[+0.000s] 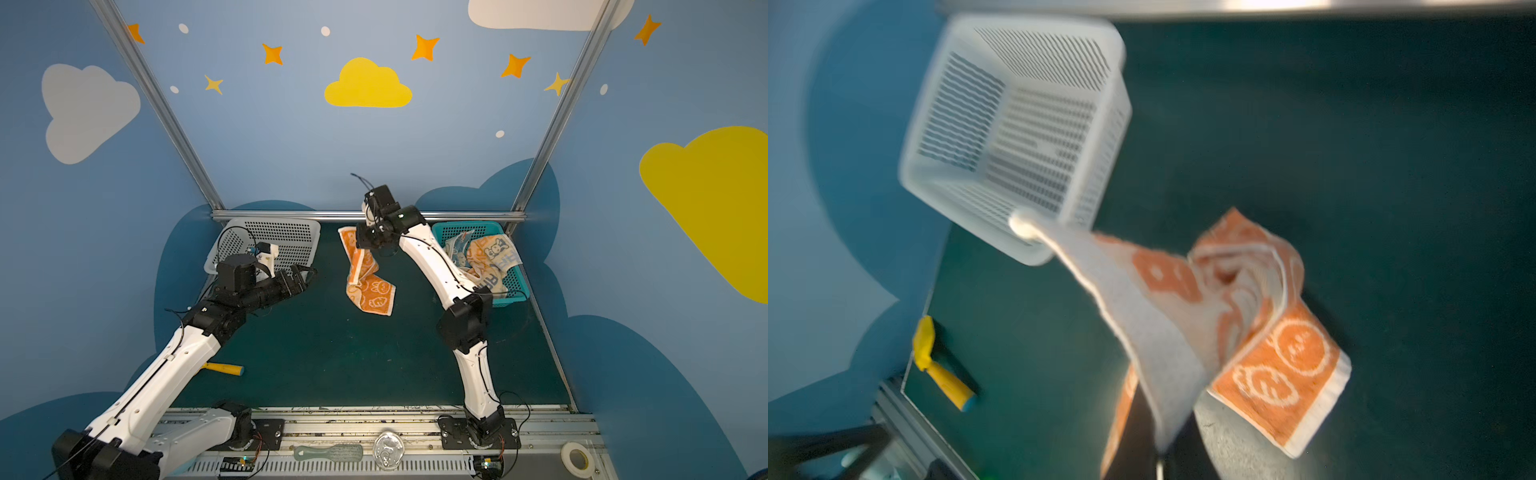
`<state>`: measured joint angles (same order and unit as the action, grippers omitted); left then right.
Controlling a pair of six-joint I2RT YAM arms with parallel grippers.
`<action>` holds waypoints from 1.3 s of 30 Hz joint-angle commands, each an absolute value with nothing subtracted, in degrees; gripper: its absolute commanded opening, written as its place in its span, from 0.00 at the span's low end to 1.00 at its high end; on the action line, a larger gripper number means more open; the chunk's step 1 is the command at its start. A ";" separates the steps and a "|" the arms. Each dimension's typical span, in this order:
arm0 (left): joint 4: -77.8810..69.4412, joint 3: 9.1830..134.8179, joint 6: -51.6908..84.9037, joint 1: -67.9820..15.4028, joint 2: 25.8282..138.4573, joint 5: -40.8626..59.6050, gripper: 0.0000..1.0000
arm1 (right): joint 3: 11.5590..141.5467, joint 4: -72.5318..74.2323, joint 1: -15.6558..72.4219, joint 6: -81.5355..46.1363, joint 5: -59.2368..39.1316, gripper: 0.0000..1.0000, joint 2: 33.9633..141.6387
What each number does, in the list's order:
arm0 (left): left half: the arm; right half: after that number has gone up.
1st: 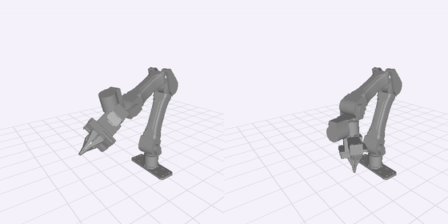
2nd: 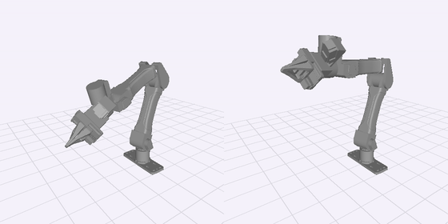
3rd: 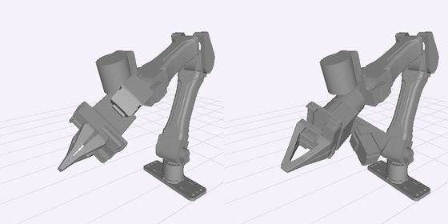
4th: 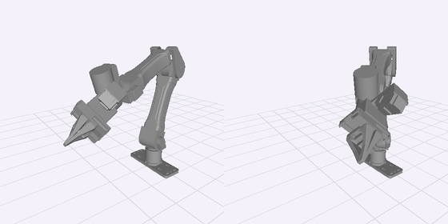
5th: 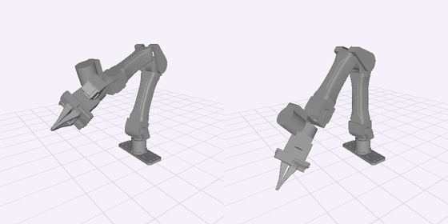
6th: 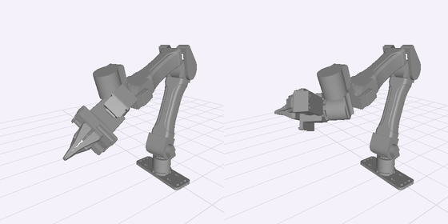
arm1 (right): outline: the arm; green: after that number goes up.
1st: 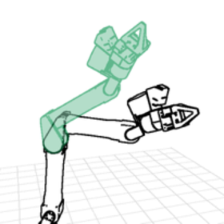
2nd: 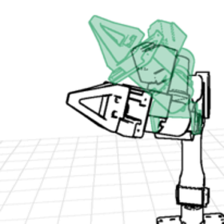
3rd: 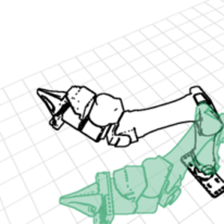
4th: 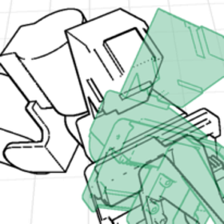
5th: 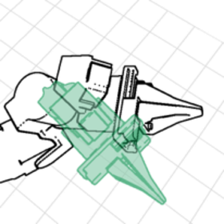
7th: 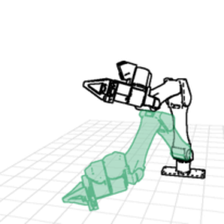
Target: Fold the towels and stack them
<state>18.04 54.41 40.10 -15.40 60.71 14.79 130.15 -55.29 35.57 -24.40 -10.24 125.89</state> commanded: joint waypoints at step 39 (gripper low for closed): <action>18.05 49.75 42.45 -14.04 64.83 18.64 1.00 | 114.59 -61.86 40.38 -24.52 -16.99 0.14 126.45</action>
<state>17.52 50.68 42.48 -14.66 66.37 18.94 114.67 -61.25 39.99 -24.27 -13.65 126.13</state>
